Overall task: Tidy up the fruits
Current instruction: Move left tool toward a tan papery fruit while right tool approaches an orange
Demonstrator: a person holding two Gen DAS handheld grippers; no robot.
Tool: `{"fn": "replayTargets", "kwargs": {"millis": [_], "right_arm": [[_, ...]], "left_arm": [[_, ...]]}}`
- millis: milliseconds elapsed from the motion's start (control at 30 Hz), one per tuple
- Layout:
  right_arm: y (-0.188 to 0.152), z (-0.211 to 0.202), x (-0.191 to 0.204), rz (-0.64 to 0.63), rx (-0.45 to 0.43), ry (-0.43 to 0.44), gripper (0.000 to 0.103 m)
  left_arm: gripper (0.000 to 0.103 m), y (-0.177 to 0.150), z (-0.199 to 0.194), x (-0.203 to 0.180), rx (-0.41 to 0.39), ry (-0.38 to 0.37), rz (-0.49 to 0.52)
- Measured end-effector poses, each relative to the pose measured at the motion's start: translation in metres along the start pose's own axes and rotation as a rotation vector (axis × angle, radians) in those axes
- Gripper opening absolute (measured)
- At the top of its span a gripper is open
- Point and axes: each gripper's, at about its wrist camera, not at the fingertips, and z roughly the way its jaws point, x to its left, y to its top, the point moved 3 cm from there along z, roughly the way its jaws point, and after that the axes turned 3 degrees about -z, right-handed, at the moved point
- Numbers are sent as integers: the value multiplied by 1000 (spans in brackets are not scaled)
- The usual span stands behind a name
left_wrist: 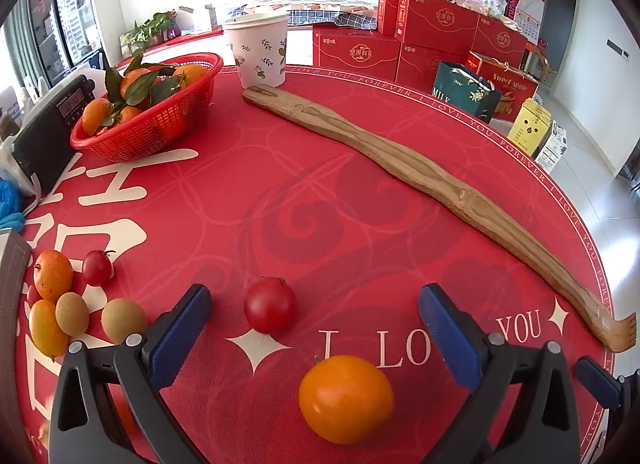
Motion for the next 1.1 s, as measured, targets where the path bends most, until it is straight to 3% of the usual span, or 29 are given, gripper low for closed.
{"fn": "replayTargets", "kwargs": {"millis": [533, 700, 900, 1100], "right_arm": [[-1, 0, 0, 4, -7, -2, 103], [0, 0, 1, 4, -7, -3, 103], [2, 1, 2, 14, -2, -9, 103], [2, 1, 2, 25, -3, -17, 103]], "left_arm": [[103, 2, 1, 0, -2, 6, -16], [103, -6, -46, 19, -130, -4, -16], [103, -39, -119, 77, -262, 66, 35], [103, -101, -131, 154, -168, 117, -90]]}}
